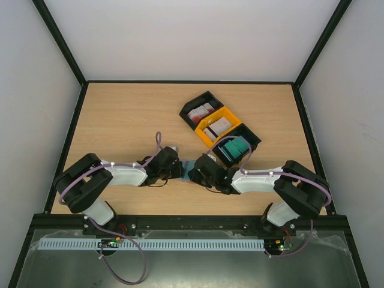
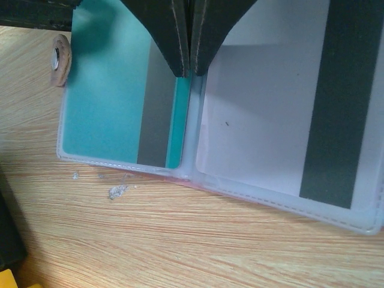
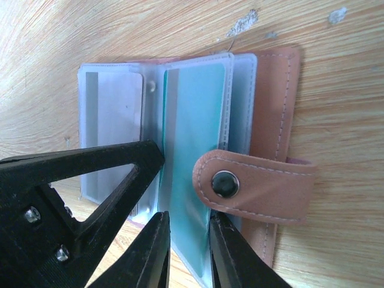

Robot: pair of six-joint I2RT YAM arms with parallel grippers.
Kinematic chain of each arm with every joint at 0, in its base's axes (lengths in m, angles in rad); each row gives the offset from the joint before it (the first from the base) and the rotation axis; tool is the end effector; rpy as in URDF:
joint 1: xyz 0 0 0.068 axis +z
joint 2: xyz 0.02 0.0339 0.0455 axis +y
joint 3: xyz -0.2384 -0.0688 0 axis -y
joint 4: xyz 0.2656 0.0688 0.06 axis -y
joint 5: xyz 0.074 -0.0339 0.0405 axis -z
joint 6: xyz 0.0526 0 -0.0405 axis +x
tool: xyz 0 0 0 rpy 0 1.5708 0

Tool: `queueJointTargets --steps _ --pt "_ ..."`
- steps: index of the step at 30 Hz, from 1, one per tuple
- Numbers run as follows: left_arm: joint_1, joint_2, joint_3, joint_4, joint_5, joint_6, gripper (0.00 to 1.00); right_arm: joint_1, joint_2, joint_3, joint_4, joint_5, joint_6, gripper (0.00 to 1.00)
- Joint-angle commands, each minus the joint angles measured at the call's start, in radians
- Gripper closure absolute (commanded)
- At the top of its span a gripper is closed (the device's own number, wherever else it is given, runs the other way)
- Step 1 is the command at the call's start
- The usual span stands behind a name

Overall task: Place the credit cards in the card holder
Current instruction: Insert the credit card into the card holder.

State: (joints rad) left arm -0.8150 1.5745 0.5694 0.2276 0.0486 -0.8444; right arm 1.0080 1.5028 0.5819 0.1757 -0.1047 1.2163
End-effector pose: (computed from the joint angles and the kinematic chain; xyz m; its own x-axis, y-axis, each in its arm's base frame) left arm 0.2067 -0.2230 0.0711 -0.8807 -0.1542 -0.4479 0.1389 0.8199 -0.5554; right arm 0.1581 0.2610 0.0905 -0.9529 0.2376 -0.1886 0.0331 0.6995 0.7139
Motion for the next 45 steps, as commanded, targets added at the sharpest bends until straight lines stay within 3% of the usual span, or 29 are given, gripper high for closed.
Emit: queueJointTargets --steps 1,14,24,45 --pt "-0.001 0.06 -0.029 -0.097 -0.021 0.013 0.97 0.0 0.006 -0.012 0.046 -0.034 0.05 0.8" --pt "0.0 0.064 -0.029 -0.095 -0.021 0.011 0.97 0.0 0.009 -0.017 -0.036 -0.004 0.065 0.8" --pt "-0.001 0.065 -0.025 -0.096 -0.016 0.011 0.97 0.001 0.047 -0.002 0.004 -0.041 0.055 0.8" --pt "-0.001 0.033 -0.034 -0.097 -0.015 0.007 0.97 -0.002 0.106 -0.108 0.427 -0.026 0.224 0.68"
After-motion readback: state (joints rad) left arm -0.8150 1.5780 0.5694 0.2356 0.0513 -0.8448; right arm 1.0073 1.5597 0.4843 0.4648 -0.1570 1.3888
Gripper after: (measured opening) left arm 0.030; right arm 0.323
